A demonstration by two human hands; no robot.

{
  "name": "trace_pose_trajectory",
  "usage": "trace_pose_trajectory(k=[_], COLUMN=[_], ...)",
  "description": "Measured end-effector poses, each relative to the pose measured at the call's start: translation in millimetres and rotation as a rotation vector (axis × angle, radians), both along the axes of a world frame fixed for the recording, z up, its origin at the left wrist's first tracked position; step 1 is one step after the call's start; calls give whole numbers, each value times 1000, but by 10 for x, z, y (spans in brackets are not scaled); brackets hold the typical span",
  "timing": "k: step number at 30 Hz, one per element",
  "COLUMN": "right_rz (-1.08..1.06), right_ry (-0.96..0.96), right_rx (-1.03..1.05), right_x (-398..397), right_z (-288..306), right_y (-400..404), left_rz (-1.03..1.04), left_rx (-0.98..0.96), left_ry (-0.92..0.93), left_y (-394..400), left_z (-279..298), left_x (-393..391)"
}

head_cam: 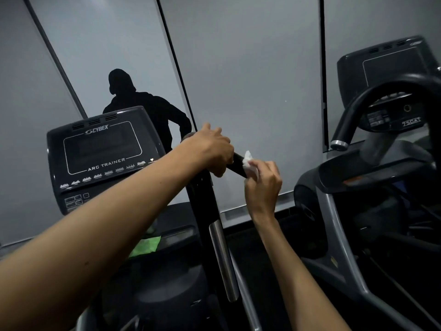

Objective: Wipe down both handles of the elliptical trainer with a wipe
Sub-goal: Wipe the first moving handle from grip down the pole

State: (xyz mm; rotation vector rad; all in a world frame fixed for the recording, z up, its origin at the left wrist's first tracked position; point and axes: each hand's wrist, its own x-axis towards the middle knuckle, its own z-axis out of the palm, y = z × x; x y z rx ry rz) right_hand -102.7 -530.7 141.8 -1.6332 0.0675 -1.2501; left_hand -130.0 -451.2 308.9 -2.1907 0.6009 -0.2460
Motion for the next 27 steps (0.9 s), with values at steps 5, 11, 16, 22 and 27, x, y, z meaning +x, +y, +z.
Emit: trace_pose_trajectory(k=[5, 11, 16, 22, 27], right_rz=[33, 45, 59, 49, 65], right_ry=[68, 57, 47, 43, -29], right_rx=[185, 265, 260, 351, 204], right_x=[62, -7, 18, 69, -37], right_z=[160, -5, 135, 94, -66], right_y=[-35, -40, -29, -115, 21], left_rz=[76, 88, 107, 107, 82], left_rx=[-1, 29, 45, 26, 71], left_ry=[66, 68, 56, 62, 42], left_y=[-49, -108, -151, -163, -121], left_z=[39, -1, -37, -50, -90], left_x=[21, -17, -26, -51, -52])
